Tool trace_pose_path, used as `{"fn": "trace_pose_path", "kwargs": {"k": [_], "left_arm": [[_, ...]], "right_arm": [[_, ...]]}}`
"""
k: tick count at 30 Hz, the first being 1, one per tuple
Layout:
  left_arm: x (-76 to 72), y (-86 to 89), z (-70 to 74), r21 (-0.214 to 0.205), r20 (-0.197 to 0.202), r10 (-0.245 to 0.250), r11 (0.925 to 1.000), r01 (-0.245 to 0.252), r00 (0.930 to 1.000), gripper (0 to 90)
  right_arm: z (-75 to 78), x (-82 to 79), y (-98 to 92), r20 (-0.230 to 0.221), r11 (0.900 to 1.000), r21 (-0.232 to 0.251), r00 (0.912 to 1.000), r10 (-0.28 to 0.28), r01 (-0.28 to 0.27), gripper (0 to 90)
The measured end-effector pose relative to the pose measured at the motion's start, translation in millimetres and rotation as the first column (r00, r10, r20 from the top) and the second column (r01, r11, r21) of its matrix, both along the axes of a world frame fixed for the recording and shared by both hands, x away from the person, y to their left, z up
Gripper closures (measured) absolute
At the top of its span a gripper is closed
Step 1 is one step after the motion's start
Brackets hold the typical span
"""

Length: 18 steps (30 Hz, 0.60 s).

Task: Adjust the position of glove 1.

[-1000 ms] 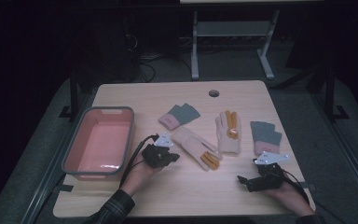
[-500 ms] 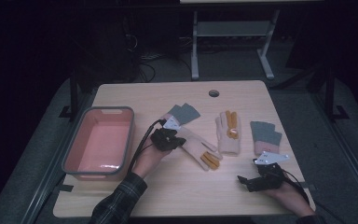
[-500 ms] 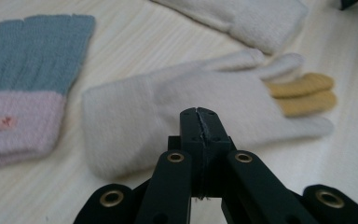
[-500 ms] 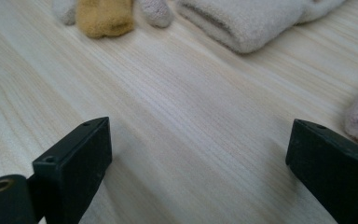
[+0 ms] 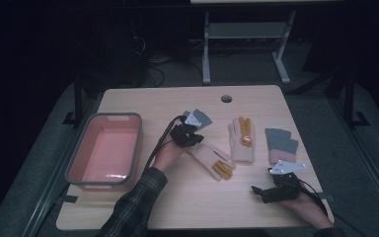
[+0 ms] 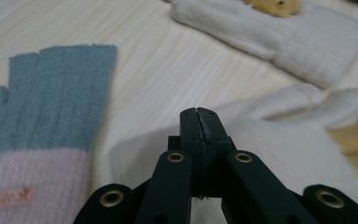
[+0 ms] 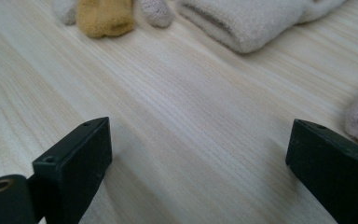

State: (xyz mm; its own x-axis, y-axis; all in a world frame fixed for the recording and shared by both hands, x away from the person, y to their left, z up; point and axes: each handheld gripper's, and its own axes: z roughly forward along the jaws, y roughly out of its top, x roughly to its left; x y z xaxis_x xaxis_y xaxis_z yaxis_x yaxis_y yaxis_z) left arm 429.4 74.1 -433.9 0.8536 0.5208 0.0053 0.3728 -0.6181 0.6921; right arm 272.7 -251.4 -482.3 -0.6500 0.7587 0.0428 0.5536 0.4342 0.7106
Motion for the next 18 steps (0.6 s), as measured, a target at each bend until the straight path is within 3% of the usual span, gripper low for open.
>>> {"fn": "trace_pose_path", "kwargs": {"k": [6, 9, 12, 18], "left_arm": [[15.4, -5.7, -5.3, -0.002, -0.016, 0.012, 0.9999, -0.012, 0.9998, 89.4], [24.3, -8.0, -13.6, 0.020, -0.026, 0.016, 0.9997, -0.016, 0.9995, 89.4], [28.1, -9.3, -19.9, 0.008, -0.033, 0.029, 0.9996, -0.029, 0.9990, 89.4], [26.4, -5.7, -19.9, 0.043, -0.057, 0.030, 0.9987, -0.028, 0.9979, 89.4]], "right_arm": [[0.0, 0.0, 0.0, 0.000, 1.0000, 0.000, 1.0000, 0.000, 0.000, 6.6], [0.0, 0.0, -0.3, 0.000, 1.0000, 0.000, 1.0000, 0.004, -0.004, 6.7], [0.0, -0.1, -0.3, 0.000, 1.0000, 0.000, 1.0000, 0.005, -0.005, 6.7], [0.0, 0.4, -0.4, -0.001, 1.0000, 0.000, 1.0000, 0.007, -0.007, 6.7]]}}
